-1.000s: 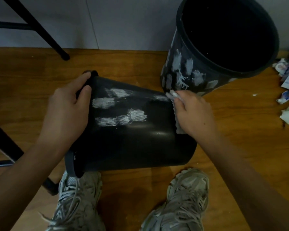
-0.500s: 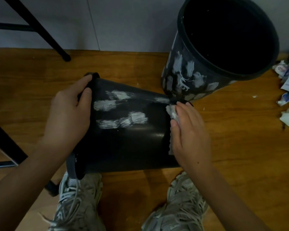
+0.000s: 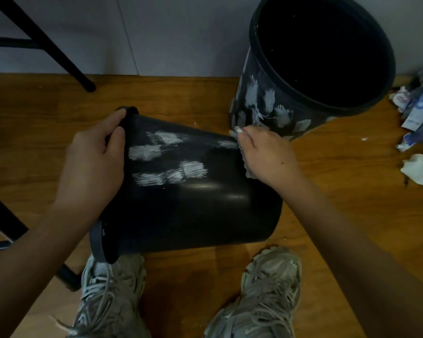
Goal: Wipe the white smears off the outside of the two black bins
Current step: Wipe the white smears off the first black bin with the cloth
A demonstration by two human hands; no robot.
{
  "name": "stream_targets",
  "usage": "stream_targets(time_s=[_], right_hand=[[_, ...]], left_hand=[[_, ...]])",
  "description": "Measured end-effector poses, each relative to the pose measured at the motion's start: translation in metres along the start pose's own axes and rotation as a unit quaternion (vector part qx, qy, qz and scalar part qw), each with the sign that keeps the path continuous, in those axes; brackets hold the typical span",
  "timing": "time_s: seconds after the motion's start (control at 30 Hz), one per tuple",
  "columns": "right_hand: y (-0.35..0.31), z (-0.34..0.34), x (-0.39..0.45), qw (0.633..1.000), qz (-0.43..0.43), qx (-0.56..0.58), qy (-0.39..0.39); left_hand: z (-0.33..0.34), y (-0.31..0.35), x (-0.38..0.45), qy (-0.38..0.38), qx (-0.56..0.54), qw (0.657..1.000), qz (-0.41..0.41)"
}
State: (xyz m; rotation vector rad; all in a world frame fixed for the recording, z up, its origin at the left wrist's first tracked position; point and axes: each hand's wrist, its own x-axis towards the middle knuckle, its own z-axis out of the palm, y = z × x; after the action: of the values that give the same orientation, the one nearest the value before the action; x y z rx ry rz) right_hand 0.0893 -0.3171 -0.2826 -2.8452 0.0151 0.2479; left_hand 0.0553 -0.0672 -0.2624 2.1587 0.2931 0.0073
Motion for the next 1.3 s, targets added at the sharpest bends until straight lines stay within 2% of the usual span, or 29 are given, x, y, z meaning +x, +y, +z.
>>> stream_targets(time_s=[0.1,0.3,0.5,0.6,0.7,0.77,0.9,1.07,1.2,1.3], right_hand=[[-0.005,0.007,-0.038,0.994,-0.040,-0.002,0.101],[-0.016,0.031,-0.099,0.981,-0.115,0.028,0.152],[-0.026,0.013,-0.055,0.983,-0.129,0.028,0.128],[-0.033,0.004,-0.020,0.991,-0.114,-0.002,0.070],[-0.033,0.001,0.007,0.996,-0.091,0.017,-0.010],[-0.031,0.004,0.005,0.995,-0.097,0.017,0.012],[-0.030,0.017,-0.051,0.985,-0.107,0.026,0.129],[-0.011,0.042,-0.103,0.968,-0.129,0.054,0.209],[-0.017,0.027,-0.082,0.972,-0.100,0.074,0.199],[-0.028,0.010,-0.041,0.989,-0.082,0.026,0.119]], left_hand=[[0.000,0.001,0.001,-0.001,0.003,1.000,-0.005],[-0.003,0.004,-0.005,-0.017,-0.006,1.000,0.003],[-0.003,0.005,-0.018,-0.013,-0.018,1.000,0.000],[-0.003,0.002,-0.019,-0.014,-0.012,1.000,0.007],[-0.002,0.002,-0.016,-0.006,-0.014,1.000,0.007],[-0.002,0.002,-0.015,0.000,-0.019,1.000,0.007],[-0.001,0.001,-0.014,0.005,-0.026,1.000,0.000],[-0.002,0.003,-0.018,-0.002,-0.037,0.999,0.000],[-0.004,0.002,-0.017,-0.012,-0.036,0.999,0.001],[-0.003,0.001,-0.017,-0.013,-0.037,0.999,0.006]])
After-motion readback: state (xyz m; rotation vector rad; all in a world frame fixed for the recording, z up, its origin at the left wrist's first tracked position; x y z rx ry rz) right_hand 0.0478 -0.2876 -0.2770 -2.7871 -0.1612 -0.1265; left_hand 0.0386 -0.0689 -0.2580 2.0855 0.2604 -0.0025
